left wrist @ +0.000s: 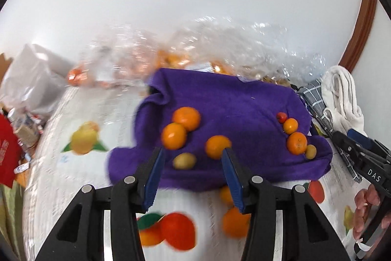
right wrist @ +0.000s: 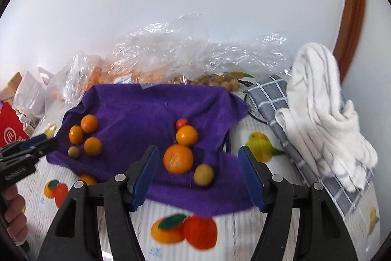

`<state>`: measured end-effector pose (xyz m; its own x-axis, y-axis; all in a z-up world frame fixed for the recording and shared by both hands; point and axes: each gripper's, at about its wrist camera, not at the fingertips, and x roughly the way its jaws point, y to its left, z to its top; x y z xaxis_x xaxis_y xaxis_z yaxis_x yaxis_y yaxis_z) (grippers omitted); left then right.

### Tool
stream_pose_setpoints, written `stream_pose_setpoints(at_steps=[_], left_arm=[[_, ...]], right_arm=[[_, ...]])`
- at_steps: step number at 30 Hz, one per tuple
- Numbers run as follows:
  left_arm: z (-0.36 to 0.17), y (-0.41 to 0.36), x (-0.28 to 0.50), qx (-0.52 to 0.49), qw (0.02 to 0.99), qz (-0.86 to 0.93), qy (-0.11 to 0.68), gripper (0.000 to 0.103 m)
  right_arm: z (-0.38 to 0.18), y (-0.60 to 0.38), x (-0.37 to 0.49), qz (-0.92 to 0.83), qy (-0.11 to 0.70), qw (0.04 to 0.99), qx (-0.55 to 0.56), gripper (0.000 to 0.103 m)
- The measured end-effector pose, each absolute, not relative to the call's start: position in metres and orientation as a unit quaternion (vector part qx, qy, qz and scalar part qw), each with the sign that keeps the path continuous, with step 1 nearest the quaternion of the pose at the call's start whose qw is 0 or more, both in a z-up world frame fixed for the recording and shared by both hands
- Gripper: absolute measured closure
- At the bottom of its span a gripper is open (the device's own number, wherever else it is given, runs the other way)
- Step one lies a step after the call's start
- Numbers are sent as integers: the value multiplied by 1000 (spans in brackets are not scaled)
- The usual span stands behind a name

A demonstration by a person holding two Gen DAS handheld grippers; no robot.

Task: Organize fruits
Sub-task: 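Open the right gripper releasing its orange while the left releases its orange on the towel, then grasp a mandarin orange on the cloth with the right gripper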

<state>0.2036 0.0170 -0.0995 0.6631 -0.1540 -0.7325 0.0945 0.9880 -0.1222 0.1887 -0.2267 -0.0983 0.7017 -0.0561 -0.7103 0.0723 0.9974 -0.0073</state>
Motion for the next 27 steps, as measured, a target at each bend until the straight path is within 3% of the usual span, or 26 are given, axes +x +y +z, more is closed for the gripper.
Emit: stream_pose_setpoints(at_steps=[5, 9, 15, 19, 27], left_arm=[[-106, 50, 168, -26, 911, -50, 408, 57], [-120, 76, 146, -30, 906, -40, 421, 57], [-134, 101, 128, -39, 900, -20, 435, 58], [-143, 116, 124, -54, 889, -15, 455, 58], [-162, 122, 123, -67, 873, -36, 482, 58]], right_arm=[[-105, -206, 162, -16, 384, 923, 25, 37], [-119, -182, 152, 10, 409, 912, 33, 49], [-130, -141, 138, 54, 416, 907, 40, 48], [-139, -111, 133, 71, 416, 906, 12, 40], [-161, -79, 145, 81, 431, 899, -16, 40]])
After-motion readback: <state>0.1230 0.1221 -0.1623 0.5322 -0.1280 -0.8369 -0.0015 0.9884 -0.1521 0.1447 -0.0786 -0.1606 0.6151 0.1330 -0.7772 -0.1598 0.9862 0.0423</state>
